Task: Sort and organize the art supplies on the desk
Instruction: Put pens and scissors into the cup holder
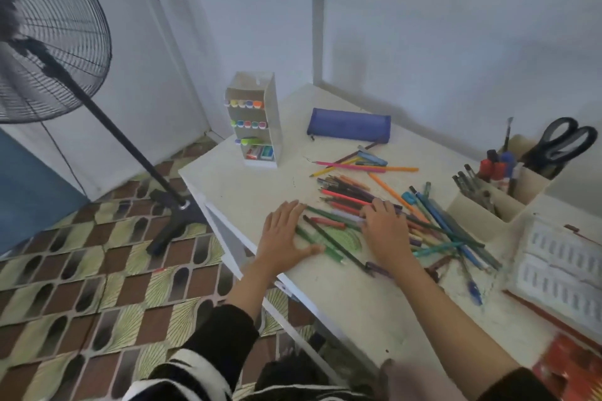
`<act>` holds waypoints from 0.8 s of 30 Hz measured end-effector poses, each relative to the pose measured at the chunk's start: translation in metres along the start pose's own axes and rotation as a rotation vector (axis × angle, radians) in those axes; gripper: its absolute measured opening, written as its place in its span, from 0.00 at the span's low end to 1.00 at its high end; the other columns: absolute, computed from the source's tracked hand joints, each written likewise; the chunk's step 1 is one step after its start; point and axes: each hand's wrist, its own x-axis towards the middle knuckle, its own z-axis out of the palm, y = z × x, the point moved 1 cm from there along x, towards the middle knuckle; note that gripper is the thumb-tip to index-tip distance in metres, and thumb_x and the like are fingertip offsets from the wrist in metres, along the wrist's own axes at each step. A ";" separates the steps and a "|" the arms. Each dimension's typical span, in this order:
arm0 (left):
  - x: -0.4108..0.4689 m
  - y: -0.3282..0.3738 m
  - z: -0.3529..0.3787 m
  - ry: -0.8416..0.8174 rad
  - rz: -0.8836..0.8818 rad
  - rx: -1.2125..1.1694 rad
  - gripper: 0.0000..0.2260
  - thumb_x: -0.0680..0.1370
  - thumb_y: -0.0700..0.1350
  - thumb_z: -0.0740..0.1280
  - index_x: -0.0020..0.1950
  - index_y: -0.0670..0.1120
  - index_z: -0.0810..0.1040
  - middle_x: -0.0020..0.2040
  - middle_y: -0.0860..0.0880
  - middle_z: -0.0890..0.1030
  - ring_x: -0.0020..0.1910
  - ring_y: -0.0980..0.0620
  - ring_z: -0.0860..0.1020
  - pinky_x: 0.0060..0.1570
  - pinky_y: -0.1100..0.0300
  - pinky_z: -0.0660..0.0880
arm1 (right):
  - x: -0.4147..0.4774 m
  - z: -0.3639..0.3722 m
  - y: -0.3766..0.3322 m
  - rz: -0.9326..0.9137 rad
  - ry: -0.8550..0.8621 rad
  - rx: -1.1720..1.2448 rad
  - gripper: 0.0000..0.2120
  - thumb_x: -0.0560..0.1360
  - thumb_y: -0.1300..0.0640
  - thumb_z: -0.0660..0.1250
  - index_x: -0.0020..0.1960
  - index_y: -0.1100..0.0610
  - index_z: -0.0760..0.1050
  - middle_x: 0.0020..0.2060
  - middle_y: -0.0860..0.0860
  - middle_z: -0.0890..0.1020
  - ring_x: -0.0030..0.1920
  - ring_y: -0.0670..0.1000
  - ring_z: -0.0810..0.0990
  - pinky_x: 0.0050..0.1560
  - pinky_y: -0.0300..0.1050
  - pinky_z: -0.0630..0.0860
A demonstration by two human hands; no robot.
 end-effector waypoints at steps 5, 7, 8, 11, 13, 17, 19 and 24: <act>0.005 -0.001 -0.006 0.190 -0.125 -0.390 0.28 0.75 0.61 0.63 0.72 0.51 0.65 0.71 0.51 0.65 0.72 0.52 0.59 0.73 0.52 0.57 | 0.007 -0.023 -0.008 0.087 0.181 0.390 0.04 0.75 0.58 0.67 0.49 0.57 0.76 0.45 0.52 0.79 0.46 0.54 0.76 0.47 0.46 0.72; 0.011 -0.003 -0.013 0.313 -0.225 -0.639 0.18 0.77 0.46 0.67 0.67 0.50 0.71 0.65 0.52 0.68 0.67 0.52 0.64 0.70 0.50 0.63 | 0.016 -0.037 -0.017 0.109 0.260 0.669 0.05 0.71 0.65 0.70 0.46 0.59 0.77 0.40 0.52 0.78 0.41 0.54 0.77 0.42 0.30 0.69; 0.014 -0.007 -0.017 0.356 -0.265 -0.714 0.17 0.77 0.41 0.67 0.64 0.50 0.72 0.62 0.53 0.69 0.65 0.52 0.66 0.68 0.48 0.65 | 0.019 -0.044 -0.024 0.102 0.319 0.739 0.07 0.70 0.68 0.71 0.45 0.59 0.77 0.39 0.52 0.77 0.39 0.54 0.77 0.40 0.26 0.68; 0.035 -0.031 -0.046 0.469 -0.284 -0.738 0.17 0.75 0.36 0.66 0.62 0.49 0.74 0.58 0.53 0.69 0.61 0.49 0.70 0.63 0.45 0.69 | 0.038 -0.056 -0.056 0.084 0.425 0.832 0.11 0.69 0.69 0.72 0.43 0.55 0.76 0.35 0.50 0.77 0.36 0.45 0.75 0.38 0.25 0.70; 0.053 -0.049 -0.077 0.582 -0.261 -0.732 0.18 0.74 0.34 0.66 0.62 0.48 0.74 0.58 0.52 0.69 0.60 0.48 0.71 0.62 0.45 0.71 | 0.052 -0.057 -0.082 0.054 0.466 0.879 0.10 0.70 0.68 0.72 0.44 0.55 0.77 0.35 0.48 0.79 0.37 0.43 0.77 0.38 0.29 0.73; 0.087 -0.078 -0.144 0.723 -0.055 -0.696 0.18 0.75 0.38 0.62 0.65 0.45 0.72 0.61 0.48 0.69 0.61 0.49 0.70 0.61 0.51 0.71 | 0.082 -0.046 -0.142 -0.032 0.511 0.876 0.09 0.70 0.65 0.72 0.50 0.60 0.81 0.41 0.48 0.83 0.41 0.40 0.79 0.42 0.28 0.73; 0.106 -0.089 -0.169 0.722 0.120 -0.632 0.19 0.76 0.41 0.59 0.67 0.44 0.70 0.63 0.49 0.69 0.63 0.50 0.69 0.63 0.51 0.69 | 0.098 -0.037 -0.167 -0.073 0.493 0.837 0.10 0.71 0.64 0.71 0.53 0.62 0.81 0.45 0.51 0.84 0.45 0.40 0.78 0.46 0.25 0.71; 0.156 -0.101 -0.200 0.544 0.346 -0.377 0.21 0.80 0.53 0.51 0.70 0.49 0.71 0.72 0.48 0.69 0.72 0.53 0.61 0.71 0.50 0.58 | 0.133 -0.011 -0.205 -0.054 0.400 0.648 0.14 0.73 0.64 0.69 0.58 0.63 0.78 0.50 0.58 0.83 0.44 0.54 0.82 0.49 0.28 0.68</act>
